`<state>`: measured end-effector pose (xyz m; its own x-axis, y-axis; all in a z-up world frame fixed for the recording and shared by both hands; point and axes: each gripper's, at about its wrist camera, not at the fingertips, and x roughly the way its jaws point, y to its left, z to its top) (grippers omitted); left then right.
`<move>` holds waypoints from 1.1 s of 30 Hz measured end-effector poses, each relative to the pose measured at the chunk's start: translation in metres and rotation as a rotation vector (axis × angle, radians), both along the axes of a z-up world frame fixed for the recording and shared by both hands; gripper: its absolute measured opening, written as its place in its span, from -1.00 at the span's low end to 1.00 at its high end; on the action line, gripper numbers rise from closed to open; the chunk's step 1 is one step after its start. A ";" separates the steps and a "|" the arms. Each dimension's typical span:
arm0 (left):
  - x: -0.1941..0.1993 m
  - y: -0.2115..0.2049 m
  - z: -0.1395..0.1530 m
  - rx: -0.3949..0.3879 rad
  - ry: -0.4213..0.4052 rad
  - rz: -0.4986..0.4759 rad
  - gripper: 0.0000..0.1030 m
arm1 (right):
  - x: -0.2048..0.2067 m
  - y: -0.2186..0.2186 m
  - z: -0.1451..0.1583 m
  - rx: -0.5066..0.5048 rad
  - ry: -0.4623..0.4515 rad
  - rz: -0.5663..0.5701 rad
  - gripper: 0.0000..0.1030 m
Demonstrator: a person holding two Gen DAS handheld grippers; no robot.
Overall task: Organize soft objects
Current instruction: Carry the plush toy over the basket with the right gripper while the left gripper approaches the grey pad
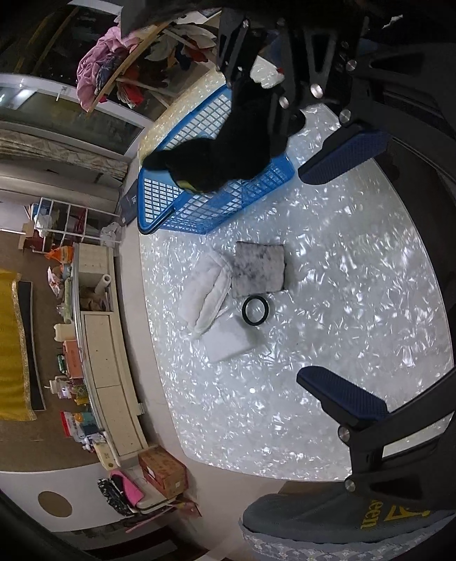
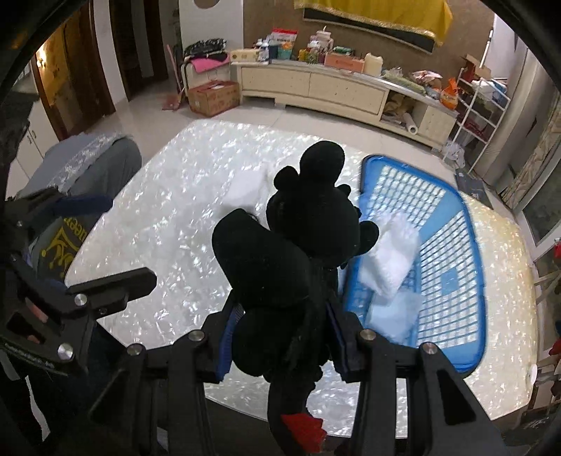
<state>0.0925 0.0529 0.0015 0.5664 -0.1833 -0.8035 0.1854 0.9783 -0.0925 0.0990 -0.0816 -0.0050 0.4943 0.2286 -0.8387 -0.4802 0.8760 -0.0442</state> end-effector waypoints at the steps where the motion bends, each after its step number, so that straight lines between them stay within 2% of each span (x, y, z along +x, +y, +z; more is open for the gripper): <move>1: 0.003 -0.001 0.000 -0.004 0.022 0.009 1.00 | 0.001 -0.007 0.006 0.006 -0.007 -0.008 -0.18; 4: 0.008 -0.004 0.003 -0.038 0.034 0.009 1.00 | 0.011 -0.023 0.011 0.023 -0.024 -0.032 -0.18; 11: 0.022 -0.014 0.003 -0.043 0.032 0.006 1.00 | 0.028 -0.052 0.012 0.014 -0.037 -0.090 -0.18; 16: 0.038 -0.016 -0.007 -0.039 0.063 0.022 1.00 | 0.036 -0.061 0.007 0.016 -0.048 -0.124 -0.18; 19: 0.046 -0.017 -0.016 -0.029 0.080 0.028 1.00 | 0.041 -0.065 0.001 0.017 -0.042 -0.137 -0.17; 25: 0.067 -0.015 -0.040 -0.058 0.136 0.033 1.00 | 0.051 -0.078 -0.010 0.027 -0.004 -0.163 -0.17; 33: 0.100 -0.014 -0.083 -0.055 0.232 0.079 1.00 | 0.062 -0.086 -0.023 0.036 0.039 -0.182 -0.16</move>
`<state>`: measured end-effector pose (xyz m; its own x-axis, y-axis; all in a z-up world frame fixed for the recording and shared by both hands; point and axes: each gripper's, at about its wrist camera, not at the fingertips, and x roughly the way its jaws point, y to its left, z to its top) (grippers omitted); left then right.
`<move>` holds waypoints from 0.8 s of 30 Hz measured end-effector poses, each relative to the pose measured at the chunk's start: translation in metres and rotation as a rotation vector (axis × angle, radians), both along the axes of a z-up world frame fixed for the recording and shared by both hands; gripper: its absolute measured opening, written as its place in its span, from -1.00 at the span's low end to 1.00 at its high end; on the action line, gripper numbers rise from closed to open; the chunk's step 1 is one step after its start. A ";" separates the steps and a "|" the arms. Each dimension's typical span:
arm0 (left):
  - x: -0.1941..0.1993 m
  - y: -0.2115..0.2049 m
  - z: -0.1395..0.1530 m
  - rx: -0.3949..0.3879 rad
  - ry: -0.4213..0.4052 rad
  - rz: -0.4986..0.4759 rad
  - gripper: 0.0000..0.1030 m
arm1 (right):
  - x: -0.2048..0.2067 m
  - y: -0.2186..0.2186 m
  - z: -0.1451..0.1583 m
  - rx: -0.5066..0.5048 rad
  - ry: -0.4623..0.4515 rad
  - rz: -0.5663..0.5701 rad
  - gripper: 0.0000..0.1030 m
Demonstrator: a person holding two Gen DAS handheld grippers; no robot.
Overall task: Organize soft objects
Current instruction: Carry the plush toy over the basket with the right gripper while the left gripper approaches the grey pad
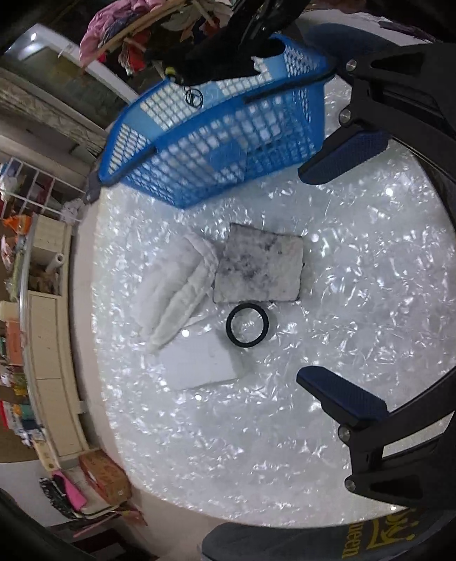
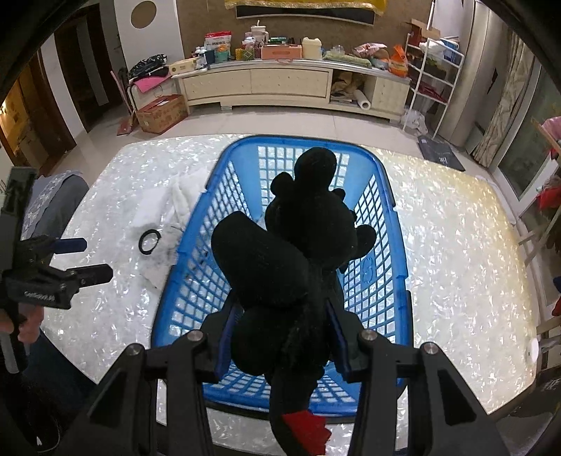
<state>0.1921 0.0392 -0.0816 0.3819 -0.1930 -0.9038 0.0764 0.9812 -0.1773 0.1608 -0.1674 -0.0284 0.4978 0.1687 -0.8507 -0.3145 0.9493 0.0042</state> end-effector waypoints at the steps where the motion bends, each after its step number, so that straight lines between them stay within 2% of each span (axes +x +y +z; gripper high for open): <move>1: 0.005 -0.001 -0.007 0.004 0.013 0.003 1.00 | 0.001 -0.001 -0.002 0.001 0.006 -0.001 -0.16; 6: 0.019 -0.004 -0.028 0.009 0.058 0.006 1.00 | 0.006 -0.003 -0.008 0.011 0.033 -0.011 -0.16; 12: 0.033 -0.004 -0.048 0.051 0.074 0.024 0.99 | 0.010 -0.010 -0.012 0.032 0.054 -0.020 -0.16; 16: 0.038 -0.003 -0.060 0.060 0.089 0.019 0.84 | 0.008 -0.010 -0.011 0.041 0.057 -0.018 -0.16; 20: 0.043 -0.004 -0.070 0.060 0.110 0.017 0.79 | 0.009 -0.010 -0.010 0.046 0.060 -0.017 -0.15; 22: 0.045 -0.002 -0.076 0.049 0.125 0.026 0.64 | 0.010 -0.011 -0.011 0.045 0.060 -0.014 -0.15; 24: 0.046 -0.001 -0.082 0.050 0.134 0.031 0.62 | 0.009 -0.012 -0.011 0.044 0.062 -0.011 -0.15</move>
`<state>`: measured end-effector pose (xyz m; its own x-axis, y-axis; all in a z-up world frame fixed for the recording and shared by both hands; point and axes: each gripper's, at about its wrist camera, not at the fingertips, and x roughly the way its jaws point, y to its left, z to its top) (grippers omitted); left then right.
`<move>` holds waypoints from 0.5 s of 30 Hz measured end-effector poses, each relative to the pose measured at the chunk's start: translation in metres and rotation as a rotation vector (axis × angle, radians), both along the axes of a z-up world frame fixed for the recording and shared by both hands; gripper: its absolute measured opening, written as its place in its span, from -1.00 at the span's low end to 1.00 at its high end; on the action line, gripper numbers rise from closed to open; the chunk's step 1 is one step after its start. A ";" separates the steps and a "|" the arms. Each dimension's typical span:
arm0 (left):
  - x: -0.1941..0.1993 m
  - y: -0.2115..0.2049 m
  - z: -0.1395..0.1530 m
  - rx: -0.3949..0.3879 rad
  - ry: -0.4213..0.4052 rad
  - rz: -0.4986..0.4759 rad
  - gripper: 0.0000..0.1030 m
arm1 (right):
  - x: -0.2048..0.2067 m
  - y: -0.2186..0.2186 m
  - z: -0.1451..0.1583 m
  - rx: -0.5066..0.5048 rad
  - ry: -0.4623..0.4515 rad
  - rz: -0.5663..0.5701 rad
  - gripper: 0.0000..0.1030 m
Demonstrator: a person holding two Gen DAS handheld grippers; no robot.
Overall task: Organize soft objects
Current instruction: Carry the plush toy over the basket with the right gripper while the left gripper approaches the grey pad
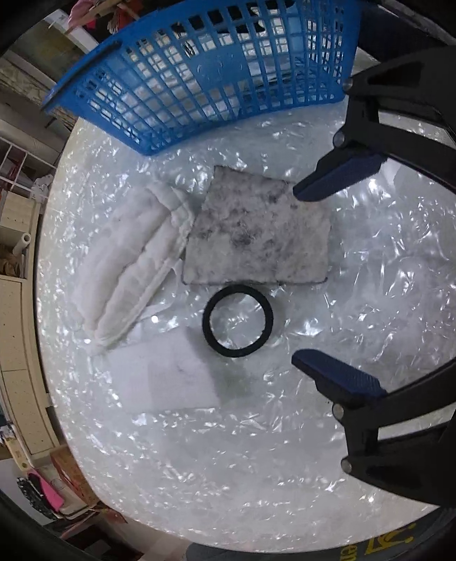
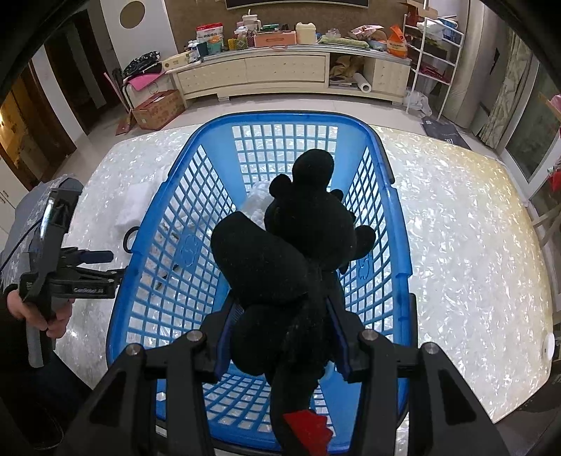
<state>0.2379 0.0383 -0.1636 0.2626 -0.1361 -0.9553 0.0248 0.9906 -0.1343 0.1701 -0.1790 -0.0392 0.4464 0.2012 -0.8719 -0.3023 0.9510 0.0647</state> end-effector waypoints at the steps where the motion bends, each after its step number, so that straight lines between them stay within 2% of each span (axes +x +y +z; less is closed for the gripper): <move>1: 0.001 0.000 -0.003 0.003 0.007 0.001 0.60 | -0.001 0.000 0.001 0.001 0.001 0.001 -0.15; 5: 0.004 0.001 -0.009 0.037 -0.009 0.004 0.54 | 0.002 -0.003 -0.002 -0.003 0.008 0.004 -0.14; 8: 0.008 0.000 -0.009 0.050 -0.018 0.002 0.36 | 0.003 -0.001 -0.003 -0.006 0.012 0.005 -0.12; 9: 0.009 0.000 -0.009 0.049 -0.018 0.002 0.24 | 0.003 0.000 -0.003 -0.006 0.014 0.005 -0.12; 10: 0.012 0.000 -0.008 0.045 -0.019 0.002 0.01 | 0.004 0.000 -0.004 -0.007 0.017 0.005 -0.12; 12: 0.016 0.002 -0.006 0.021 -0.018 0.011 -0.25 | 0.003 0.000 -0.005 -0.006 0.019 0.005 -0.11; 15: 0.021 0.003 -0.003 0.005 -0.024 0.004 -0.35 | 0.004 -0.001 -0.007 -0.004 0.026 0.002 -0.11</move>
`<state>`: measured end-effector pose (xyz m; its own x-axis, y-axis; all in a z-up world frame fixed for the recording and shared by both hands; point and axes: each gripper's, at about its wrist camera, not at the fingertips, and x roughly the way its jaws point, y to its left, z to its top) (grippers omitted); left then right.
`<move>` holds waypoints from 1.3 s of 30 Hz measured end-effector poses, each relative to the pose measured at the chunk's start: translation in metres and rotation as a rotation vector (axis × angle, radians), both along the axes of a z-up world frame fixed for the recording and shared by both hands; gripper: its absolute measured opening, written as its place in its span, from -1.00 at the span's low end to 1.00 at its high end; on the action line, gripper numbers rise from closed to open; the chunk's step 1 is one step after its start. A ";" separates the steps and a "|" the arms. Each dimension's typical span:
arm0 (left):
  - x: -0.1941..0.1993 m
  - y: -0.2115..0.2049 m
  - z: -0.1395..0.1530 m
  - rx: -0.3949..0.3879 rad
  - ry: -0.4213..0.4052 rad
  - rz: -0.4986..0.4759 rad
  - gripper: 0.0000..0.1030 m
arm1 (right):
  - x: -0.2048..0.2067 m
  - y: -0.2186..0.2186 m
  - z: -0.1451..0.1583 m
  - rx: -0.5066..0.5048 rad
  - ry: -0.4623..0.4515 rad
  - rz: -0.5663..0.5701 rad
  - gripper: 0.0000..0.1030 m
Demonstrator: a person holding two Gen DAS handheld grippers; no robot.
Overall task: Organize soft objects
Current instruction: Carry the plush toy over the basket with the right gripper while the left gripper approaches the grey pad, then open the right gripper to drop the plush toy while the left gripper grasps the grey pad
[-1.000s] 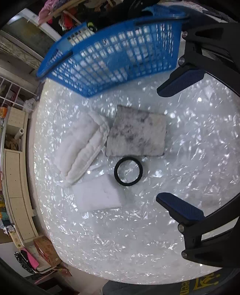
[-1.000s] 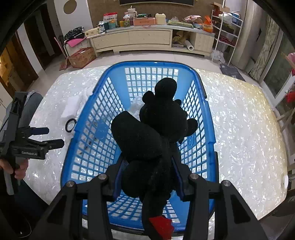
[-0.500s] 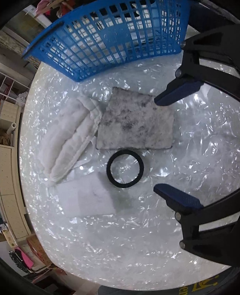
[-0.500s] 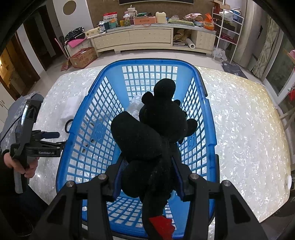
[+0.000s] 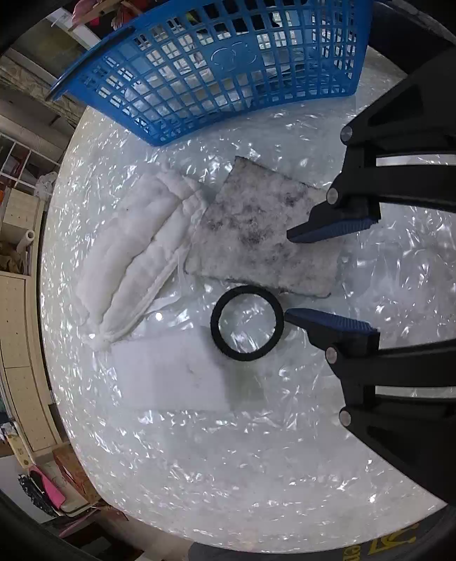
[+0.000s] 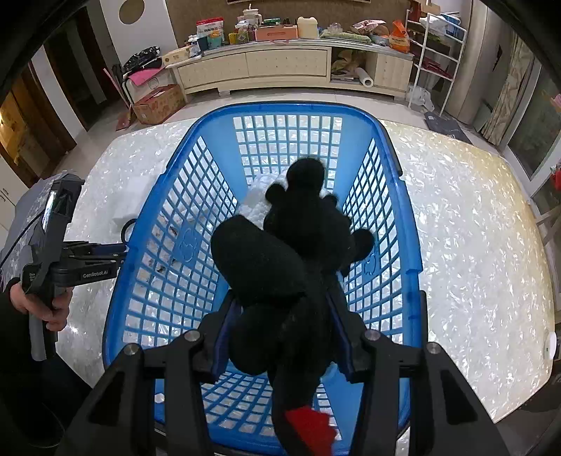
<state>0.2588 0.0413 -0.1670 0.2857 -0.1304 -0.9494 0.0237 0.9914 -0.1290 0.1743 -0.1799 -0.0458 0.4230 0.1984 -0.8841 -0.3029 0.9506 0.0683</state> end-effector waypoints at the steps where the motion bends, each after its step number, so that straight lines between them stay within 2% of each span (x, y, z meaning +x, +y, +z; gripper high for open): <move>1: 0.000 -0.002 0.000 0.000 -0.002 -0.009 -0.46 | 0.001 -0.001 0.000 0.001 0.001 0.000 -0.11; 5: -0.001 -0.007 0.001 -0.021 0.004 -0.031 -0.61 | 0.001 0.000 -0.002 -0.002 0.007 0.006 -0.15; 7: -0.003 -0.006 0.004 -0.029 -0.002 -0.022 -0.87 | 0.000 0.001 -0.003 -0.004 0.009 0.013 -0.15; 16: -0.030 -0.001 0.031 -0.054 -0.046 -0.023 -0.90 | -0.002 0.005 -0.001 -0.033 0.011 0.001 -0.15; 17: -0.037 0.003 0.038 -0.061 -0.053 -0.024 -0.90 | -0.004 0.005 0.000 -0.037 0.011 0.004 -0.11; 21: -0.050 0.004 0.057 -0.066 -0.087 -0.037 -0.90 | -0.012 0.010 0.005 -0.036 -0.015 -0.002 0.48; 26: -0.062 -0.002 0.086 -0.074 -0.130 -0.043 -0.90 | -0.017 0.009 0.015 -0.048 -0.044 -0.006 0.52; 30: -0.077 -0.007 0.109 -0.078 -0.172 -0.054 -0.90 | -0.025 0.006 0.020 -0.050 -0.063 -0.013 0.85; 32: -0.081 -0.008 0.118 -0.079 -0.191 -0.058 -0.90 | -0.029 0.004 0.022 -0.052 -0.073 -0.017 0.93; 39: -0.102 -0.019 0.152 -0.083 -0.248 -0.080 -0.90 | -0.039 -0.006 0.021 -0.052 -0.078 -0.045 0.99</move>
